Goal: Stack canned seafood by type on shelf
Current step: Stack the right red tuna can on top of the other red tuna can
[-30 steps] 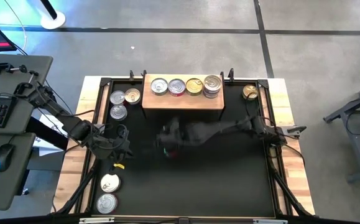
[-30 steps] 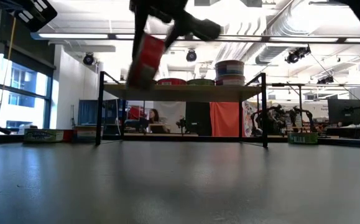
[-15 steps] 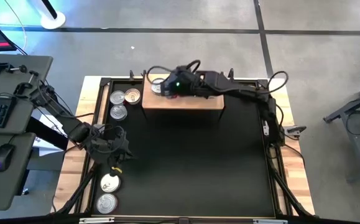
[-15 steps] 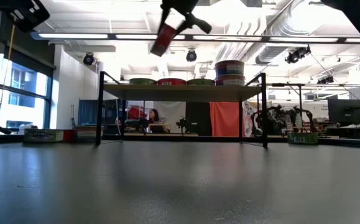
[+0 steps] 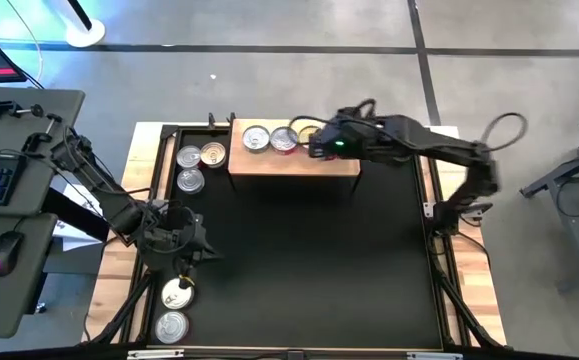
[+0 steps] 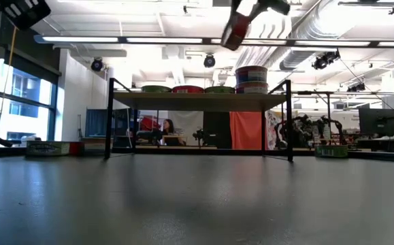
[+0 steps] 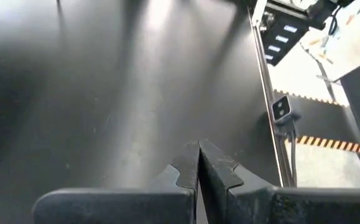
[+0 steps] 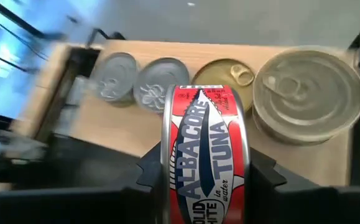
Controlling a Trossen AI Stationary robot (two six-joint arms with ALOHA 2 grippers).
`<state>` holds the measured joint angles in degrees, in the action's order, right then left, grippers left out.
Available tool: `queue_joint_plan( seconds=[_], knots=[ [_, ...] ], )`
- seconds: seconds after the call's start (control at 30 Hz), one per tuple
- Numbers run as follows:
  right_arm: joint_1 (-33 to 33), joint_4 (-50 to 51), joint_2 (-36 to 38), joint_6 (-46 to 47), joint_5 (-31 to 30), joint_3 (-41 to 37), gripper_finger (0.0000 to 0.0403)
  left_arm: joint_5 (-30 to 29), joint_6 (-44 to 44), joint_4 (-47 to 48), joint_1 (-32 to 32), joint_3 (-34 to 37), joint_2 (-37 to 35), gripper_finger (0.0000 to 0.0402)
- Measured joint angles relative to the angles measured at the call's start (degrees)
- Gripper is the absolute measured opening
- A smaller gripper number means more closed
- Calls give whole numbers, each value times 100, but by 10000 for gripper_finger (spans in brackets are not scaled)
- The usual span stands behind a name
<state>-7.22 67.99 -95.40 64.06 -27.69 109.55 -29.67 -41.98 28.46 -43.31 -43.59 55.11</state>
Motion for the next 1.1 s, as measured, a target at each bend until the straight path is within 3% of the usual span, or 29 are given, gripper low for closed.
queue_joint_plan(
  seconds=[0.17,0.23,0.3,0.47,0.7,1.1],
  knots=[
    [-268,-3776,893,155,698,-2167,116,-282,-88,-214,0,0,35,0],
    [-344,-5066,861,175,766,-2580,116,-398,-92,-254,7,0,33,0],
    [-381,-5567,603,362,639,-2673,116,-461,-56,-256,32,0,29,0],
    [-463,-5723,-384,1041,262,-2478,116,-457,52,-270,59,0,29,0],
    [-732,-5941,-1206,1307,-100,-1663,116,-448,3,-264,59,0,29,0],
    [-780,-4864,-1431,1605,-397,-1213,116,-446,155,-252,59,0,29,0]
  ],
)
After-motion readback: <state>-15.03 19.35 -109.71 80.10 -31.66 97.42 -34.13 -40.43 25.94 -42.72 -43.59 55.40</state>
